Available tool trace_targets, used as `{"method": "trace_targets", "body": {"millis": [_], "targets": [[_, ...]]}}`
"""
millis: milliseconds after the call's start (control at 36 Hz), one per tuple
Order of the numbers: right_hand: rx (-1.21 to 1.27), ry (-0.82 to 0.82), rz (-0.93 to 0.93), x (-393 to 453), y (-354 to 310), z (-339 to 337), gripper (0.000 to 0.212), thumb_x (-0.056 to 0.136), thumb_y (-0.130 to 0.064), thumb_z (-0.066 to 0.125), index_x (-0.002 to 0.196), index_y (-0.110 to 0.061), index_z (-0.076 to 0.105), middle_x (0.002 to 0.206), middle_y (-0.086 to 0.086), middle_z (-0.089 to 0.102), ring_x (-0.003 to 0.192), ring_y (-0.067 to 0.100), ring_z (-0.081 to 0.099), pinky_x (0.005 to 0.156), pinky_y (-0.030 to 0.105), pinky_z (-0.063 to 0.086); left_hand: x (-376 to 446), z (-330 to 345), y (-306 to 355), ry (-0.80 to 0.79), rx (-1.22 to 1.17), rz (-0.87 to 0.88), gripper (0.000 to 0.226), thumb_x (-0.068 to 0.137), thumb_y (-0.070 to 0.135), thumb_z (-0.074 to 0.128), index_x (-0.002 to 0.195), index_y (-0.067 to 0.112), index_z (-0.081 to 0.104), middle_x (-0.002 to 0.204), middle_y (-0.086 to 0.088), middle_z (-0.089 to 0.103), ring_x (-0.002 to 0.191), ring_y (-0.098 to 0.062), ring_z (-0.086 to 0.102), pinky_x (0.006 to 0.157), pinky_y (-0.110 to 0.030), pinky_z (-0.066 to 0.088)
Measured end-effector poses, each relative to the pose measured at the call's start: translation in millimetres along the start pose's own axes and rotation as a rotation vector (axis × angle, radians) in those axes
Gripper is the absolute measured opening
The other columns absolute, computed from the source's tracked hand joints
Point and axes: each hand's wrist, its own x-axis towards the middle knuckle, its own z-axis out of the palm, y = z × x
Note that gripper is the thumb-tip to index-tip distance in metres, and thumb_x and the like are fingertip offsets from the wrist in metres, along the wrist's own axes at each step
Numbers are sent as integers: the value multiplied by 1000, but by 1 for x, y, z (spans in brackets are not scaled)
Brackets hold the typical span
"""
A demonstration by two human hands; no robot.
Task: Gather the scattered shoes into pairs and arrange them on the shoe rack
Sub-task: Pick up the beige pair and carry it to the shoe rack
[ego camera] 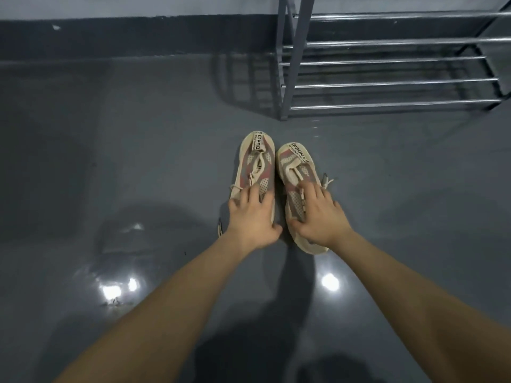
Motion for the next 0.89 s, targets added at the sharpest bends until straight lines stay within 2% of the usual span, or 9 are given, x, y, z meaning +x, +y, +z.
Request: {"method": "trace_targets", "body": {"millis": [111, 250, 361, 417, 528, 750, 806, 889], "targets": [[-77, -31, 31, -5, 1, 1, 61, 83, -39, 62, 132, -17, 32, 138, 5, 37, 128, 30, 37, 98, 44, 36, -13, 5, 1, -70, 84, 12, 84, 75, 49, 69, 139, 19, 23, 138, -8, 26, 127, -30, 32, 93, -49, 39], [-256, 73, 137, -6, -13, 9, 48, 92, -38, 53, 132, -17, 36, 129, 12, 42, 118, 35, 44, 92, 47, 40, -20, 10, 0, -23, 189, -9, 63, 83, 28, 67, 131, 15, 30, 125, -11, 45, 115, -29, 45, 79, -38, 42], [-173, 56, 114, -6, -19, 13, 48, 97, -29, 43, 141, -24, 28, 125, 13, 42, 112, 35, 50, 81, 43, 46, -20, 14, -3, 17, 250, 58, 37, 88, 20, 60, 120, 8, 47, 121, -11, 54, 113, -27, 49, 87, -33, 41], [-180, 44, 99, -7, -22, 13, 48, 97, -23, 41, 143, -24, 26, 127, 14, 42, 112, 35, 50, 81, 42, 46, -21, 15, -3, 35, 281, 119, 29, 89, 17, 58, 116, 7, 53, 118, -10, 57, 112, -26, 51, 90, -32, 39], [-279, 113, 85, -8, -31, 17, 46, 91, -11, 43, 136, -19, 36, 126, 12, 47, 98, 32, 57, 85, 40, 40, -24, 10, -6, 59, 296, 181, 21, 90, 16, 55, 110, 9, 57, 113, -7, 61, 108, -25, 55, 87, -30, 37], [-67, 218, 34, 1, -46, 17, 23, 92, -6, 39, 113, -8, 46, 116, 14, 45, 82, 35, 52, 67, 37, 34, -36, 3, -11, 85, 215, 166, 26, 94, 31, 50, 107, 10, 59, 111, -6, 61, 103, -26, 58, 81, -32, 40], [-52, 199, 25, 2, -46, 20, 19, 91, -4, 41, 108, -9, 47, 115, 14, 44, 81, 36, 52, 68, 39, 35, -37, 3, -11, 89, 204, 168, 26, 94, 32, 51, 106, 10, 59, 111, -5, 61, 103, -25, 57, 82, -32, 39], [-26, 179, 29, 2, -46, 25, 18, 88, -3, 43, 104, -11, 47, 113, 14, 45, 86, 37, 55, 77, 46, 42, -36, 5, -9, 84, 176, 164, 26, 93, 31, 54, 108, 9, 56, 113, -5, 59, 107, -25, 55, 87, -33, 38]]}}
